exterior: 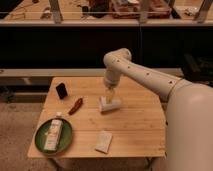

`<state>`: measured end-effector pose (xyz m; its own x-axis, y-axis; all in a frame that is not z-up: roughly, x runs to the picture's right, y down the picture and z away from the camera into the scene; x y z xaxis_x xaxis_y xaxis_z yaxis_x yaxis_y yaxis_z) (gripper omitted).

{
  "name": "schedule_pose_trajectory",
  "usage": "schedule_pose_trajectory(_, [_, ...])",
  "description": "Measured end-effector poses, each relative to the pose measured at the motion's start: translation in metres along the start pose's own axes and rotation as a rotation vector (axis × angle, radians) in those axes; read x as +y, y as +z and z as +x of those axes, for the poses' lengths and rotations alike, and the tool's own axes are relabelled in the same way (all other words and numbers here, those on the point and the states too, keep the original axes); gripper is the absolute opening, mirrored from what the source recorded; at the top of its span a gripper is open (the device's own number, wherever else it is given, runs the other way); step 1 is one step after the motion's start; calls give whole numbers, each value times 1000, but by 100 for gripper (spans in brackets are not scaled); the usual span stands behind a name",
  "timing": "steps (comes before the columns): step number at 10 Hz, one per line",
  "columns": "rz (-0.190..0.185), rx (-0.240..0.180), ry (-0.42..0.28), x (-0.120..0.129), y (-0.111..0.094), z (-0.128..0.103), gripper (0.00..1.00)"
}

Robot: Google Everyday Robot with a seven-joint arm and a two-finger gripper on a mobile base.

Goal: Knock the eraser over

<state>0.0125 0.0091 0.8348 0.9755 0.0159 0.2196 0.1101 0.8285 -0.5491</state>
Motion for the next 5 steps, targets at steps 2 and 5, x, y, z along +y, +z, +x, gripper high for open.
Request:
schedule_pose_trajectory(2, [14,26,-25,-15,3,-27,49])
schedule_pose_trajectory(5, [35,68,-54,-41,14,-84,23])
